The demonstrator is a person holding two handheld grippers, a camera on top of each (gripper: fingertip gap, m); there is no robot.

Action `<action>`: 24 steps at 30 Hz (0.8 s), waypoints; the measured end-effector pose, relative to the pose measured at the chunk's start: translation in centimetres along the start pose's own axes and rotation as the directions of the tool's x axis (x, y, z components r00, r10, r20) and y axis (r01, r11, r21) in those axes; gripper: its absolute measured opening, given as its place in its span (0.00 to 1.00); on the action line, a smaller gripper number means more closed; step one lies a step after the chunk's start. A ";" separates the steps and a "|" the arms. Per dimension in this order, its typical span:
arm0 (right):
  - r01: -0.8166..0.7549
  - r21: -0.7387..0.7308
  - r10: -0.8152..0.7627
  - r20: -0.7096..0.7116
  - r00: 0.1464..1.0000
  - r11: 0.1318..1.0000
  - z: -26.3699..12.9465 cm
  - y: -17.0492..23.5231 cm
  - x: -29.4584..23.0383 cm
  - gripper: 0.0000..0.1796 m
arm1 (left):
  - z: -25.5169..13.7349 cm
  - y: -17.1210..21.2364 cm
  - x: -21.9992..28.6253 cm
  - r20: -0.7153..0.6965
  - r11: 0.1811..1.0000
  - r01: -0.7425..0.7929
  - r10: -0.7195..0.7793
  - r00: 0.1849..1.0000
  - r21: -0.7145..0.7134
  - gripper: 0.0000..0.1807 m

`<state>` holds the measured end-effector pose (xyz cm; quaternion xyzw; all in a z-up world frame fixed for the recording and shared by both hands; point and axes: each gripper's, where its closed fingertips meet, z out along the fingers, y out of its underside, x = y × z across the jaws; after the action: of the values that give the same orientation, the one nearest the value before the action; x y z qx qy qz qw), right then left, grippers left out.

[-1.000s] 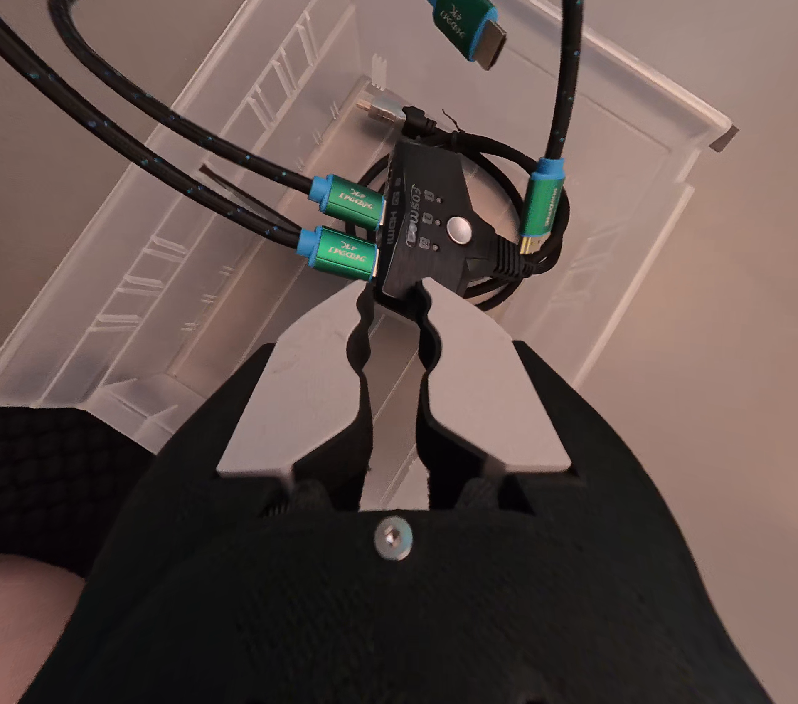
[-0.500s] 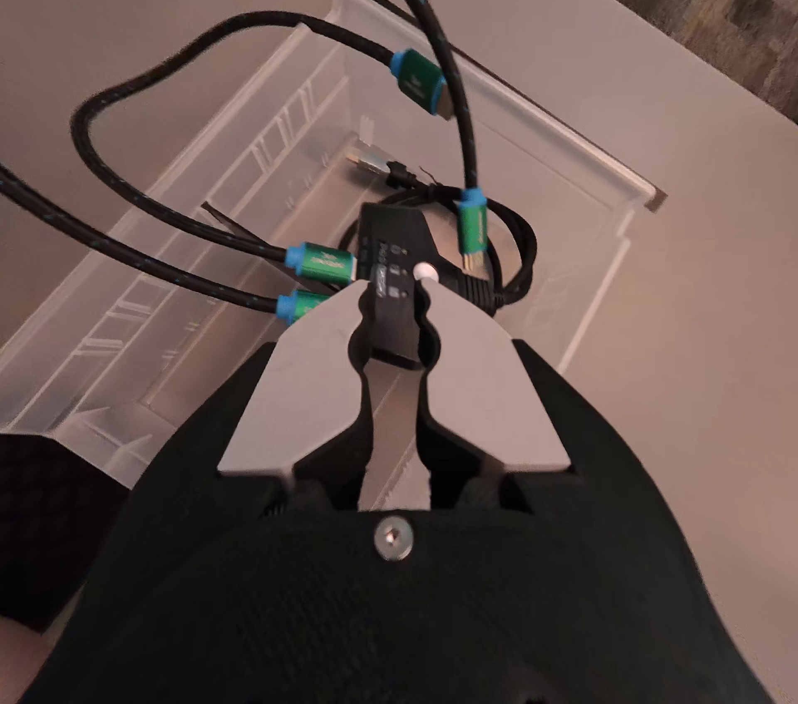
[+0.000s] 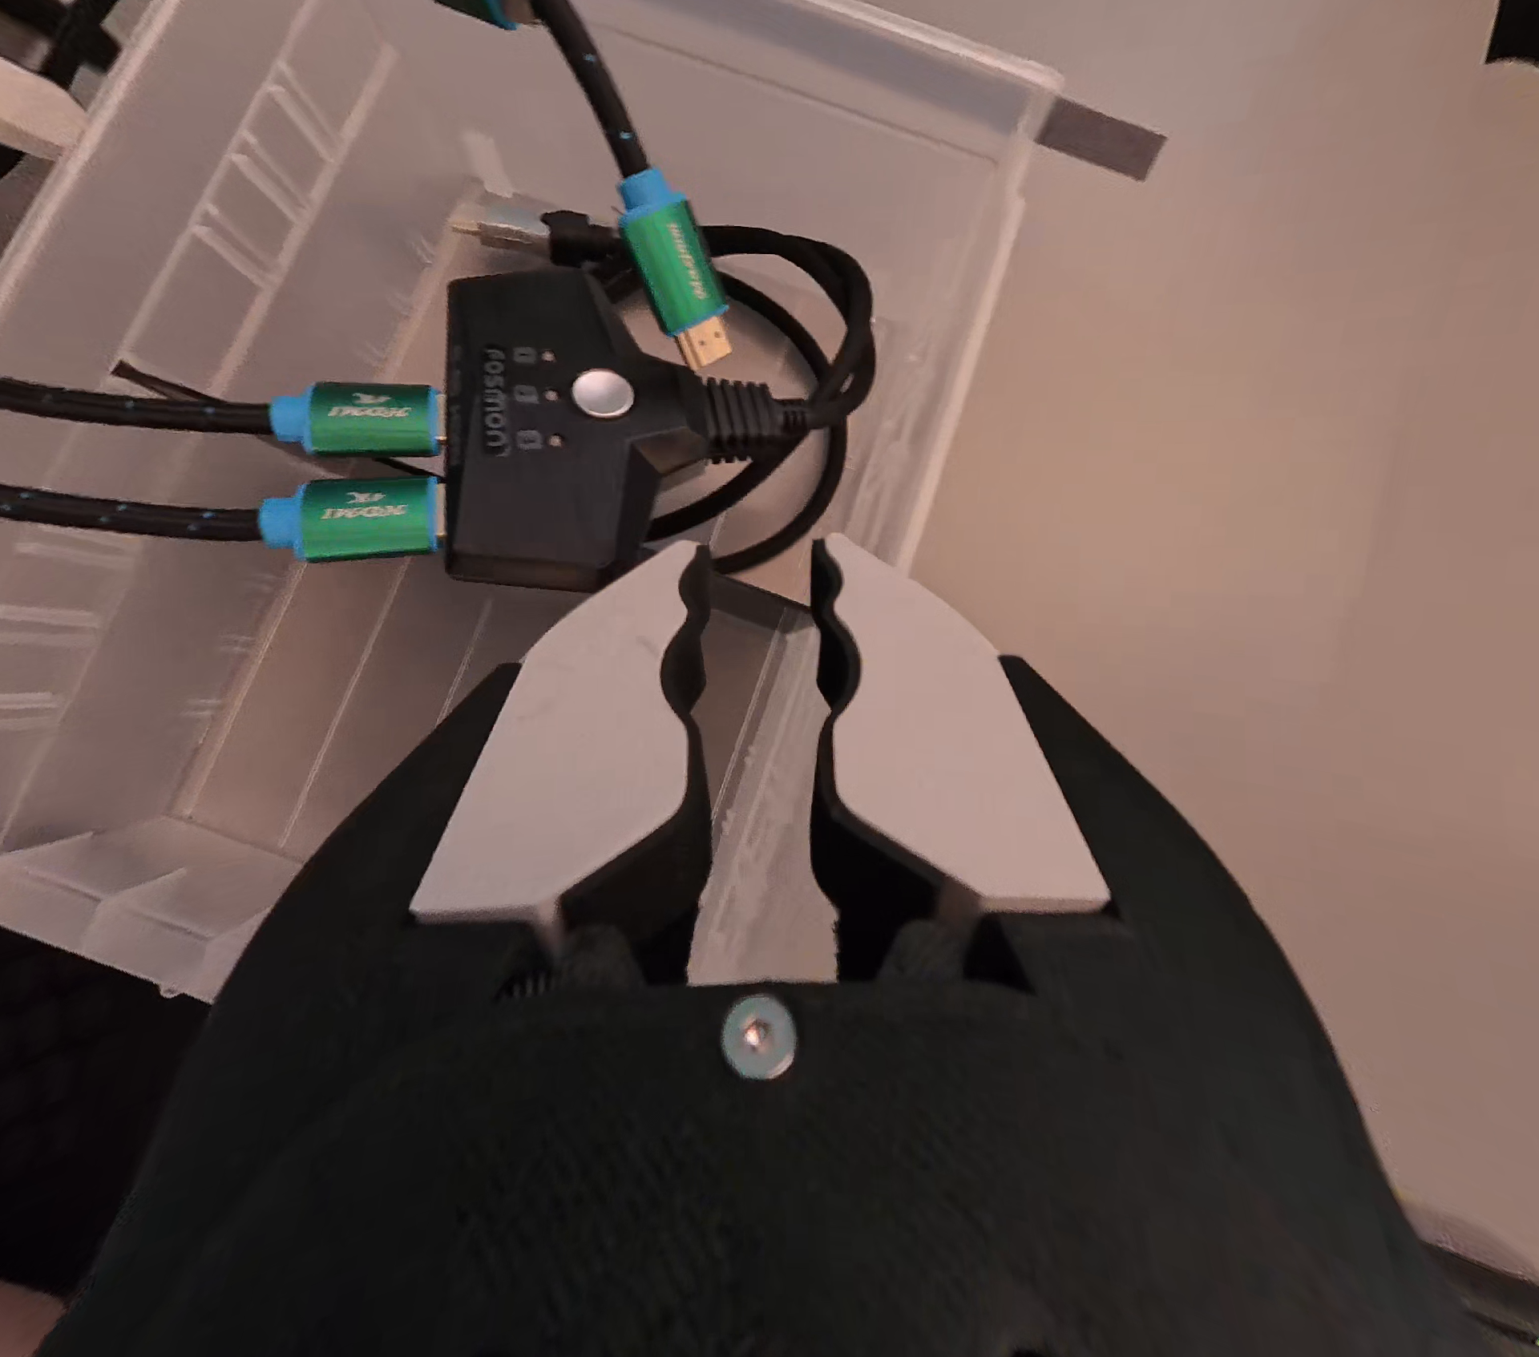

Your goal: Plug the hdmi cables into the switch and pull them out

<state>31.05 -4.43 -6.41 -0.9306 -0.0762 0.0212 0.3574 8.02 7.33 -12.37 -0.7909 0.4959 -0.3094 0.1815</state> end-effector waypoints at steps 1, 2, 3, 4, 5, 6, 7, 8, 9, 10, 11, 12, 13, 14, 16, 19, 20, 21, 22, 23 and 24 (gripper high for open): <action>-0.022 -0.003 0.022 0.006 1.000 1.000 0.1 0.2 0.2 0.13 | 0.3 -0.1 0.5 -0.039 1.000 -0.008 0.007 0.999 -0.005 0.12; -0.036 0.008 0.035 0.031 0.999 0.999 0.2 0.3 0.0 0.13 | 0.4 -0.5 0.9 -0.069 1.000 -0.006 0.006 0.998 0.001 0.03; -0.051 0.016 0.050 0.041 0.998 0.999 0.1 0.2 0.0 0.13 | 0.2 -1.1 0.9 -0.065 1.000 -0.013 0.014 0.998 0.018 0.03; -0.067 0.021 0.066 0.038 0.997 0.998 0.0 0.1 0.2 0.13 | -0.1 -2.0 1.0 -0.049 0.998 -0.053 0.055 0.997 0.044 0.03; -0.079 0.031 0.078 0.019 0.997 0.996 -0.3 0.0 0.6 0.13 | -0.7 -3.1 0.9 -0.005 0.990 -0.121 0.122 0.993 0.070 0.03; -0.088 0.045 0.089 -0.006 0.996 0.995 -0.6 -0.2 1.1 0.13 | -1.4 -4.1 0.7 0.057 0.976 -0.204 0.200 0.978 0.078 0.03; -0.107 0.061 0.109 -0.029 0.994 0.992 -1.0 -0.3 1.6 0.13 | -2.0 -5.1 0.7 0.112 0.954 -0.293 0.286 0.952 0.059 0.03; -0.145 0.074 0.148 -0.041 0.988 0.987 -1.3 -0.3 2.1 0.13 | -2.6 -6.1 0.8 0.156 0.927 -0.373 0.365 0.918 0.025 0.03; -0.200 0.079 0.204 -0.039 0.978 0.977 -1.4 -0.2 2.5 0.13 | -3.0 -7.0 0.8 0.196 0.903 -0.429 0.424 0.884 -0.021 0.03; -0.256 0.064 0.258 -0.019 0.966 0.965 -1.2 0.3 2.6 0.13 | -3.3 -7.7 0.9 0.216 0.879 -0.468 0.476 0.853 -0.089 0.03; -0.299 0.031 0.299 0.001 0.954 0.954 -0.8 1.0 2.6 0.13 | -3.4 -8.2 1.0 0.222 0.844 -0.506 0.535 0.815 -0.178 0.03; -0.324 -0.015 0.324 0.018 0.946 0.946 -0.3 1.8 2.4 0.13 | -3.4 -8.7 0.8 0.239 0.797 -0.540 0.599 0.764 -0.271 0.03; -0.331 -0.062 0.334 0.040 0.942 0.941 0.4 2.6 1.9 0.13 | -3.5 -9.4 0.5 0.263 0.738 -0.566 0.666 0.698 -0.367 0.03; -0.323 -0.108 0.331 0.067 0.941 0.940 1.1 3.2 1.3 0.12 | -3.6 -9.9 0.3 0.276 0.669 -0.583 0.733 0.622 -0.461 0.03; -0.288 -0.177 0.301 0.053 0.952 0.941 1.7 4.2 1.0 0.08 | -3.3 -11.2 0.8 0.268 0.578 -0.585 0.803 0.532 -0.569 0.03; -0.255 -0.185 0.264 0.027 0.964 0.949 1.7 4.3 1.0 0.06 | -2.1 -13.6 2.2 0.282 0.546 -0.559 0.824 0.491 -0.623 0.03; -0.248 -0.185 0.257 0.025 0.966 0.951 1.7 4.4 1.0 0.05 | -1.6 -14.2 2.5 0.284 0.542 -0.555 0.827 0.484 -0.632 0.02; -0.248 -0.183 0.257 0.028 0.966 0.951 1.7 4.3 1.0 0.05 | -1.1 -14.7 2.7 0.285 0.540 -0.544 0.827 0.484 -0.642 0.02; -0.251 -0.180 0.261 0.033 0.965 0.951 1.7 4.3 1.0 0.05 | -0.6 -15.2 2.8 0.296 0.546 -0.534 0.823 0.485 -0.645 0.03; -0.253 -0.177 0.264 0.038 0.964 0.951 1.7 4.3 1.0 0.05 | 0.0 -15.5 2.8 0.305 0.557 -0.530 0.817 0.490 -0.640 0.03; -0.249 -0.175 0.259 0.039 0.965 0.953 1.7 4.3 1.0 0.05 | 0.6 -15.8 2.8 0.307 0.562 -0.529 0.813 0.495 -0.636 0.03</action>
<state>32.45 -6.30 -10.52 -0.9584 0.0314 0.0892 0.2693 19.90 11.75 -2.53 -0.5930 0.7505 0.1704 0.2370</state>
